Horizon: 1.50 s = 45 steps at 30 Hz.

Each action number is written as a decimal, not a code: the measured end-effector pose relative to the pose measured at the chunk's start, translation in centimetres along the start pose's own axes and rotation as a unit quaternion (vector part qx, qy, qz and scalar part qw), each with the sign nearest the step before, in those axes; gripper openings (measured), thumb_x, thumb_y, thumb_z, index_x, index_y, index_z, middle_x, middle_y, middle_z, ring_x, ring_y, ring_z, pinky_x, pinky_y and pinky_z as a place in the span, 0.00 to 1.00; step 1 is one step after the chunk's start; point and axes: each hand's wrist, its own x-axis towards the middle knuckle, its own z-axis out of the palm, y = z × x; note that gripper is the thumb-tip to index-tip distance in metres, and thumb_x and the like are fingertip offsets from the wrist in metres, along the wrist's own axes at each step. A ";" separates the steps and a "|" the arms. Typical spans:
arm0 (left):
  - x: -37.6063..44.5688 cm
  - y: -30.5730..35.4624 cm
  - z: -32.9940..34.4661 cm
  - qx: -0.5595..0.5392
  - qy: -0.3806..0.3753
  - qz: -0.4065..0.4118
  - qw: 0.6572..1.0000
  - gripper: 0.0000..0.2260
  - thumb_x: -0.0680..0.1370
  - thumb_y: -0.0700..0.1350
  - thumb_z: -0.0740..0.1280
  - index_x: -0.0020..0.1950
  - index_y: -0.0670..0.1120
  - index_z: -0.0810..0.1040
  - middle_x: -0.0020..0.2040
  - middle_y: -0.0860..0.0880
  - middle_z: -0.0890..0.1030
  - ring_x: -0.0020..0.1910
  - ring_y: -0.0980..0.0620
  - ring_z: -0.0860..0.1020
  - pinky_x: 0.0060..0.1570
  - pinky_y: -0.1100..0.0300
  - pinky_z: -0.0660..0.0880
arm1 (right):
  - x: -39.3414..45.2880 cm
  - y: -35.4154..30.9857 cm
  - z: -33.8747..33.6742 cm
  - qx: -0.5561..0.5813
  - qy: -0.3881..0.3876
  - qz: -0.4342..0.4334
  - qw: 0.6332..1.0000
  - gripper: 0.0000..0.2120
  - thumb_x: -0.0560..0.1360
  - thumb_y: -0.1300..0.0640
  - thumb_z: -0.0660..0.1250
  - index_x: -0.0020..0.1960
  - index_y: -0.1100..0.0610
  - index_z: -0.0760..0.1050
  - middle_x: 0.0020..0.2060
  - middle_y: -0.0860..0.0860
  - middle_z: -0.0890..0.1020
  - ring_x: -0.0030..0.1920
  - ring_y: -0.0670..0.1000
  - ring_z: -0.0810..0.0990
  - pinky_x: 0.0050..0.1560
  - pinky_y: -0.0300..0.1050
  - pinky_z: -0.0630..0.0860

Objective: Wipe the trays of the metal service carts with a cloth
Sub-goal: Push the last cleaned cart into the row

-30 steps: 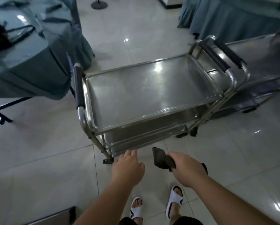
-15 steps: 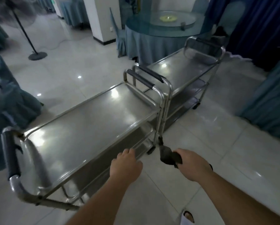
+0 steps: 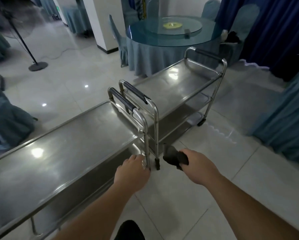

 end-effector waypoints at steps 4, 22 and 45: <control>3.7 -0.8 -1.7 -0.018 -0.017 -0.038 0.999 0.24 0.81 0.57 0.59 0.77 0.55 0.67 0.74 0.52 0.72 0.72 0.44 0.72 0.68 0.44 0.70 | 5.5 -0.2 -0.2 0.021 -0.013 -0.012 1.000 0.05 0.82 0.50 0.66 0.57 0.43 0.75 0.42 0.40 0.77 0.41 0.41 0.75 0.36 0.41 0.67; 26.1 -8.2 -10.8 -0.086 -0.003 -0.096 0.992 0.27 0.82 0.57 0.62 0.81 0.53 0.64 0.77 0.48 0.71 0.69 0.43 0.76 0.65 0.45 0.77 | 31.9 -7.3 -2.0 -0.023 -0.051 -0.051 0.997 0.14 0.81 0.50 0.67 0.66 0.41 0.74 0.51 0.45 0.82 0.47 0.49 0.80 0.48 0.51 0.79; 25.5 -9.2 -5.9 -0.220 0.029 -0.416 0.882 0.26 0.82 0.56 0.63 0.80 0.51 0.68 0.76 0.49 0.72 0.72 0.45 0.74 0.71 0.49 0.72 | 47.3 -7.9 9.3 -0.228 -0.204 -0.390 0.868 0.36 0.78 0.28 0.47 0.83 0.40 0.54 0.82 0.39 0.34 0.80 0.48 0.24 0.82 0.62 0.53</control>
